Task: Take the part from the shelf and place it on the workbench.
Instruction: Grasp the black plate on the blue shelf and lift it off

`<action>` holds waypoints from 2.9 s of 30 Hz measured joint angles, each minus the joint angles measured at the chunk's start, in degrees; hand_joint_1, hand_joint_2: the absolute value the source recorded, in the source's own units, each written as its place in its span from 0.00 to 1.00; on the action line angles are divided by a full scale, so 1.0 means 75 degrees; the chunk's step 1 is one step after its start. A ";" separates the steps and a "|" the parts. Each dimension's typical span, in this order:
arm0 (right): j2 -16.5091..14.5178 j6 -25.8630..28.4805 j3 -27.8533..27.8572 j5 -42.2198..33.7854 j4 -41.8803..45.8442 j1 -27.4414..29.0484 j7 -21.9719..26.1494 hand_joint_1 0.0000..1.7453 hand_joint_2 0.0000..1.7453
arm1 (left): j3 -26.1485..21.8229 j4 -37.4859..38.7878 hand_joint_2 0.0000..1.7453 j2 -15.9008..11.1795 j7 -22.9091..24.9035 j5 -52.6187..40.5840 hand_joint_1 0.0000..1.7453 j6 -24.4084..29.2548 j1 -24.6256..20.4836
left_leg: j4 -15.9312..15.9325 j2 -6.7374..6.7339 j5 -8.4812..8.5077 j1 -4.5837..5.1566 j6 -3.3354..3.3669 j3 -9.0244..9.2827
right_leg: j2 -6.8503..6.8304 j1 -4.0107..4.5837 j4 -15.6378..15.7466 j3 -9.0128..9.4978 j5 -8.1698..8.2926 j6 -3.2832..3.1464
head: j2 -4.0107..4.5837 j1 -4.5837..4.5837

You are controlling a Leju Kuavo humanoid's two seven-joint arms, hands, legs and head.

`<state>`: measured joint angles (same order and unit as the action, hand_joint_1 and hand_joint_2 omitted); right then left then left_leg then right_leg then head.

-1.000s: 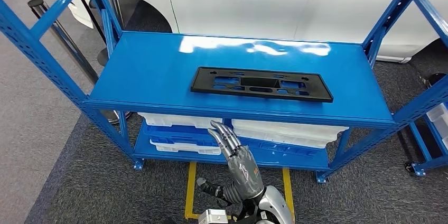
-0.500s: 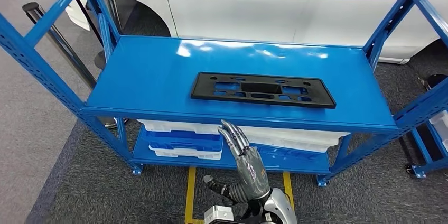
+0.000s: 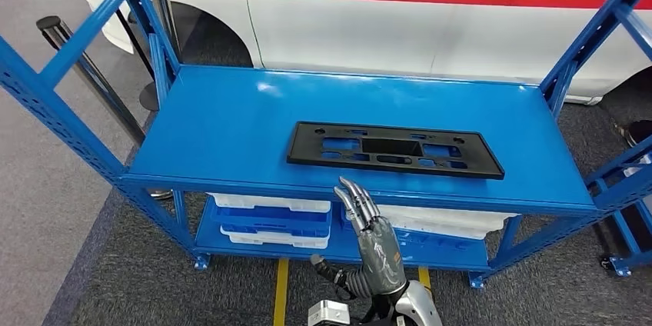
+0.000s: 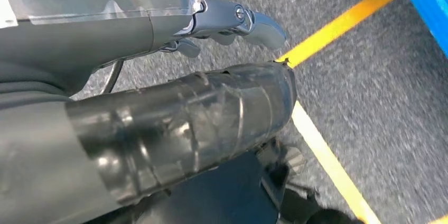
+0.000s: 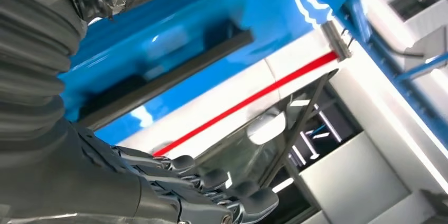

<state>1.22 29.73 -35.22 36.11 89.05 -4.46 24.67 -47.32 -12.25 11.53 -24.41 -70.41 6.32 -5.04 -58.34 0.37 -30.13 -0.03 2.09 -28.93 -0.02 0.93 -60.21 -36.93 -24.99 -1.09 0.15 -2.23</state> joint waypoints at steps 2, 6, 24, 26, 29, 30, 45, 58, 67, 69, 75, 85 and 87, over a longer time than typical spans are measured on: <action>0.0018 0.0056 0.0066 0.0023 0.0055 0.0090 -0.0004 0.00 1.00 | 0.0000 0.0008 0.00 -0.0004 -0.0012 0.0003 0.00 0.0001 0.0005 | -0.0078 -0.0010 0.0001 0.0019 -0.0084 0.0065 | 0.0015 -0.0031 0.0120 0.0143 0.0002 -0.0036 | 0.0000 -0.0005; 0.0045 0.0210 0.0214 0.0085 0.0207 0.0244 -0.0008 0.00 1.00 | 0.0000 0.0010 0.00 -0.0019 -0.0045 0.0014 0.00 0.0020 0.0010 | -0.1177 -0.0025 -0.0378 0.0002 -0.0213 -0.0458 | -0.0004 -0.0091 0.0258 0.0518 -0.0123 -0.0153 | 0.0000 0.0006; 0.0113 0.0481 0.1047 0.0475 0.0562 0.0935 0.0023 0.00 1.00 | -0.0047 0.0025 0.00 -0.0079 -0.0039 0.0016 0.00 0.0286 0.0145 | 0.0009 -0.0040 0.0454 -0.0075 0.0104 -0.0443 | 0.0017 -0.0182 -0.1927 -0.0296 -0.1403 0.0305 | 0.0000 -0.0013; 0.0138 0.0471 0.1090 0.0531 0.0562 0.0981 0.0006 0.00 1.00 | -0.0053 0.0025 0.00 -0.0083 -0.0001 0.0015 0.00 0.0380 0.0149 | 0.0007 -0.0027 0.0354 -0.0076 0.0092 -0.0321 | 0.0016 -0.0202 -0.1676 -0.0398 -0.0932 0.0309 | 0.0000 -0.0013; 0.0176 0.0433 0.1158 0.0624 0.0565 0.1004 -0.0018 0.00 1.00 | -0.0058 0.0025 0.00 -0.0078 0.0012 0.0009 0.00 0.0417 0.0132 | 0.0000 -0.0002 0.0191 -0.0053 0.0001 -0.0150 | 0.0017 -0.0205 -0.0256 0.0126 -0.0102 0.0270 | 0.0000 -0.0016; 0.0188 0.0414 0.1180 0.0654 0.0567 0.1010 -0.0031 0.00 1.00 | -0.0060 0.0025 0.00 -0.0076 0.0014 0.0007 0.00 0.0425 0.0123 | 0.0003 0.0004 0.0152 -0.0042 -0.0046 -0.0130 | 0.0021 -0.0193 -0.0022 0.0227 -0.0045 0.0247 | 0.0000 -0.0016; 0.0321 0.0232 0.1262 0.0885 0.0591 0.1087 -0.0226 0.00 1.00 | -0.0089 0.0025 0.00 -0.0087 0.0037 -0.0010 0.00 0.0629 0.0093 | -0.0152 -0.0052 0.0197 0.0008 -0.0072 -0.0326 | 0.0025 -0.0086 0.0116 0.0435 -0.0182 -0.0021 | 0.0000 -0.0014; 0.1092 -0.1399 0.1292 0.0958 0.0608 0.1111 -0.0656 0.00 1.00 | -0.0108 0.0025 0.00 -0.0085 0.0142 -0.0074 0.00 0.0807 0.0092 | 0.0154 -0.0060 0.0319 -0.0072 0.0054 -0.0151 | 0.0007 -0.0344 -0.0850 -0.0052 -0.0424 0.0474 | 0.0000 -0.0017; 0.2389 -0.2686 0.1284 0.0954 0.0621 0.0715 -0.0870 0.00 1.00 | -0.0105 0.0025 0.00 -0.0083 0.0203 -0.0160 0.00 0.0836 0.0034 | -0.0904 -0.0041 -0.0382 -0.0088 -0.0256 -0.0594 | 0.0016 -0.0301 0.0122 0.0417 -0.0207 0.0110 | 0.0000 -0.0008; 0.2549 -0.2706 0.1284 0.0952 0.0625 0.0655 -0.0884 0.00 1.00 | -0.0105 0.0025 0.00 -0.0083 0.0213 -0.0165 0.00 0.0842 0.0037 | -0.1892 -0.0042 -0.0779 -0.0089 -0.0261 -0.1107 | 0.0005 -0.0268 0.0119 0.0418 -0.0221 0.0074 | 0.0000 -0.0009; 0.2759 -0.2820 0.1280 0.0973 0.0634 0.0535 -0.0885 0.00 1.00 | -0.0105 0.0025 0.00 -0.0083 0.0267 -0.0226 0.00 0.0855 0.0018 | -0.0405 -0.0041 0.0276 -0.0032 -0.0070 -0.0565 | 0.0027 -0.0192 0.0100 0.0509 -0.0282 0.0108 | 0.0000 -0.0009; 0.3012 -0.3197 0.1083 0.1196 0.0607 -0.0347 -0.0795 0.00 1.00 | -0.0007 0.0025 0.00 -0.0069 0.0409 -0.0444 0.00 0.0790 -0.0095 | 0.0072 -0.0059 0.0454 -0.0008 0.0168 -0.0390 | 0.0017 -0.0242 -0.1853 -0.0454 -0.1175 0.0391 | 0.0000 -0.0012; 0.3012 -0.3199 0.0977 0.1151 0.0593 -0.0515 -0.0796 0.00 1.00 | 0.0014 0.0025 0.00 -0.0062 0.0441 -0.0470 0.00 0.0761 -0.0100 | 0.0039 -0.0051 0.0430 -0.0008 0.0163 -0.0385 | 0.0015 -0.0259 -0.1703 -0.0422 -0.0880 0.0405 | 0.0000 -0.0012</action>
<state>23.81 5.74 -27.89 44.74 93.50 -8.32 18.70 -47.22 -12.07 11.06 -21.10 -73.94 12.03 -5.79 -58.05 -0.02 -26.91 -0.09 3.31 -31.81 0.09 -1.01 -72.98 -40.10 -31.59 1.95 0.15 -2.32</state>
